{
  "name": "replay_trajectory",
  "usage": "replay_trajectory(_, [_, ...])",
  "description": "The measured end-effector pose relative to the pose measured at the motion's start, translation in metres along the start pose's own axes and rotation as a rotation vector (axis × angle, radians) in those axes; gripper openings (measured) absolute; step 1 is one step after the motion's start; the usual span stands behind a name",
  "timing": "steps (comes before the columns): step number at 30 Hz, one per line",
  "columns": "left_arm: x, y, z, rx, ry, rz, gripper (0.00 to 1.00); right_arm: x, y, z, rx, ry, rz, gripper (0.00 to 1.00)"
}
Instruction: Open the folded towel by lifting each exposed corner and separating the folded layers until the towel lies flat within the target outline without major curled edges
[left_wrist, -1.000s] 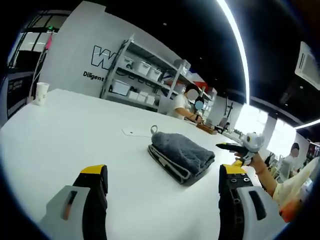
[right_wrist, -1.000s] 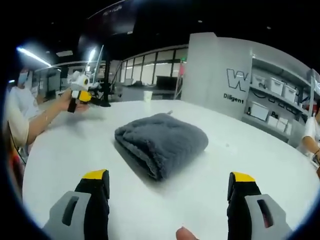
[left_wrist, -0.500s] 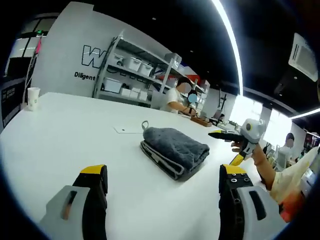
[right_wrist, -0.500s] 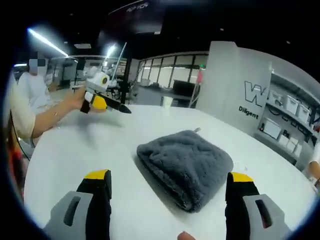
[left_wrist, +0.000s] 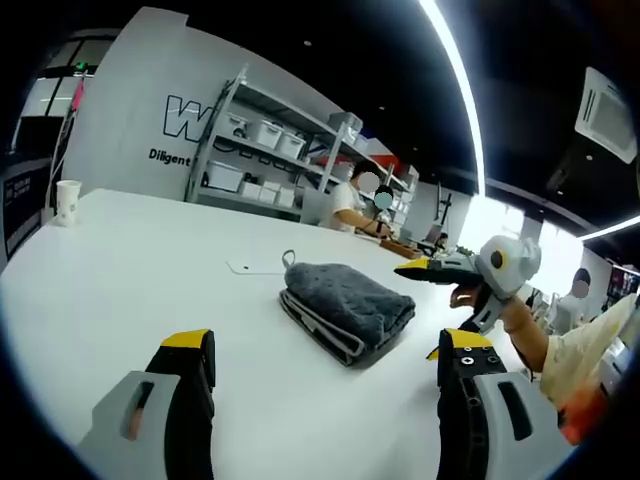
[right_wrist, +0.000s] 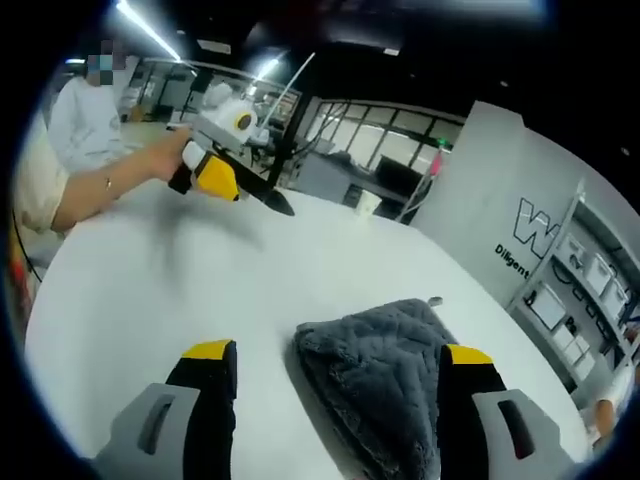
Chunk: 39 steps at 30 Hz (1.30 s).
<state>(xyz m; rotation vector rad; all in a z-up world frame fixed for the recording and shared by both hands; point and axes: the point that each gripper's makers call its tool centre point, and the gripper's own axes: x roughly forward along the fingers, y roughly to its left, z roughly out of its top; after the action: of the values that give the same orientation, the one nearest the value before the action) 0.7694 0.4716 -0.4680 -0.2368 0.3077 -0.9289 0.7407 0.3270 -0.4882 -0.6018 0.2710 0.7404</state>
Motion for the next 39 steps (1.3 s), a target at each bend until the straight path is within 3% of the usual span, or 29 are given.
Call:
replay_trajectory(6, [-0.002, 0.003, 0.006, -0.004, -0.016, -0.001, 0.91, 0.019, 0.003, -0.006, -0.058, 0.058, -0.008, 0.73])
replay_trajectory(13, [-0.004, -0.001, 0.006, -0.008, -0.026, -0.004, 0.9, 0.037, 0.006, -0.012, -0.073, 0.081, 0.004, 0.67])
replay_trajectory(16, [-0.004, -0.001, 0.007, -0.01, -0.028, -0.005, 0.9, 0.041, 0.004, -0.017, -0.074, 0.104, 0.004, 0.56])
replay_trajectory(22, [-0.005, 0.001, 0.008, -0.013, -0.029, -0.003, 0.9, 0.044, 0.001, -0.022, -0.008, 0.1, 0.016, 0.25])
replay_trajectory(27, [-0.005, 0.004, 0.009, -0.02, -0.032, 0.0, 0.89, 0.046, 0.004, -0.024, 0.037, 0.093, 0.032, 0.2])
replay_trajectory(35, [-0.006, 0.0, 0.006, -0.027, -0.031, 0.005, 0.89, 0.039, 0.005, -0.017, 0.005, 0.077, 0.026, 0.07])
replay_trajectory(39, [-0.006, -0.001, 0.006, -0.029, -0.032, 0.005, 0.89, 0.036, 0.002, -0.015, 0.022, 0.063, 0.024, 0.05])
